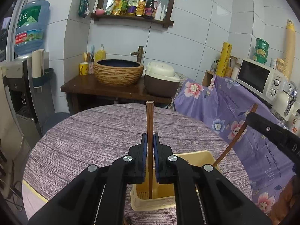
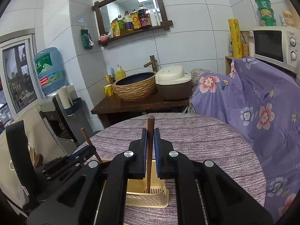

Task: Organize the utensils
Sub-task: 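Lift the chopstick with the right gripper and drop it into the cream holder, then grasp a brown chopstick with the left gripper while the right gripper grasps a pale spoon, then carry the chopstick and spoon up and drop both into the cream holder, then open both grippers and return them to the remaining utensils, then grasp a black chopstick with the left gripper while the right gripper grasps the wooden-handled spoon, then lift the chopstick and spoon and lower them into the cream holder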

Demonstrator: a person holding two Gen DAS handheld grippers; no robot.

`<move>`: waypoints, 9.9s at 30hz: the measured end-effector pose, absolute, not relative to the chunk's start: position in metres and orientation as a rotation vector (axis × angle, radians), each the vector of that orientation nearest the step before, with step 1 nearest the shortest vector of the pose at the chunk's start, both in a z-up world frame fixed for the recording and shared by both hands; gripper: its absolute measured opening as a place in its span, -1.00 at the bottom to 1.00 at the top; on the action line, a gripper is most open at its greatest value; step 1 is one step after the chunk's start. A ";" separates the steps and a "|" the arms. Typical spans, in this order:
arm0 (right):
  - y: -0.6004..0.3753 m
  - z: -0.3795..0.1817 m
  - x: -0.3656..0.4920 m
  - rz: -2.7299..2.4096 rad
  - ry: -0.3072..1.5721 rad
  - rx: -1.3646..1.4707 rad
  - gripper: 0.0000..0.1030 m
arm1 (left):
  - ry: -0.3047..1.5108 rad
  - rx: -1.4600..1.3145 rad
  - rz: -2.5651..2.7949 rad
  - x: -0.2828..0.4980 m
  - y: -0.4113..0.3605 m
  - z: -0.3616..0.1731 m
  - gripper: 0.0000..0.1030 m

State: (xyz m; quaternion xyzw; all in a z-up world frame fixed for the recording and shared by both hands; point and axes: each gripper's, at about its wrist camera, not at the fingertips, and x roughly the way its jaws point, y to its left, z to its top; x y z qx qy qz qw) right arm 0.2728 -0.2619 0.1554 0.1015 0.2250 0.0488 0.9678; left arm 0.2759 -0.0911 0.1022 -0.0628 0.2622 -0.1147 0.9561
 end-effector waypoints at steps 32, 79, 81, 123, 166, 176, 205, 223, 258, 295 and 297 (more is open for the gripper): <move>-0.243 -0.017 0.151 -0.077 0.819 0.089 -0.19 | 0.834 -0.066 -0.141 0.151 -0.024 -0.039 -0.06; -0.261 -0.056 0.178 -0.222 0.928 0.135 -0.10 | 0.915 -0.046 -0.050 0.185 -0.019 -0.059 -0.03; -0.262 -0.056 0.185 -0.225 0.928 0.140 -0.11 | 0.924 -0.043 -0.044 0.193 -0.021 -0.060 -0.04; -0.283 0.078 0.159 0.012 0.589 0.127 -0.33 | 0.530 -0.114 -0.130 0.182 0.001 0.099 -0.85; -0.233 0.093 0.274 0.089 0.563 0.067 -0.57 | 0.517 -0.186 -0.243 0.264 -0.071 0.098 -0.95; -0.242 0.087 0.240 0.023 0.516 0.085 -0.13 | 0.505 -0.168 -0.239 0.232 -0.060 0.093 0.12; -0.196 -0.049 0.118 -0.062 0.858 0.037 -0.10 | 0.853 -0.050 -0.183 0.134 -0.053 -0.059 0.01; -0.212 -0.058 0.118 -0.073 0.885 0.055 -0.10 | 0.856 -0.021 -0.166 0.130 -0.051 -0.064 0.04; -0.225 -0.058 0.148 0.032 0.894 0.009 0.11 | 0.888 -0.005 -0.133 0.149 -0.031 -0.062 0.03; -0.258 0.029 0.169 0.160 0.749 0.157 -0.07 | 0.768 -0.055 -0.158 0.198 -0.023 0.016 -0.82; -0.262 0.044 0.160 0.148 0.709 0.160 -0.07 | 0.714 -0.061 -0.170 0.189 -0.021 0.038 -0.82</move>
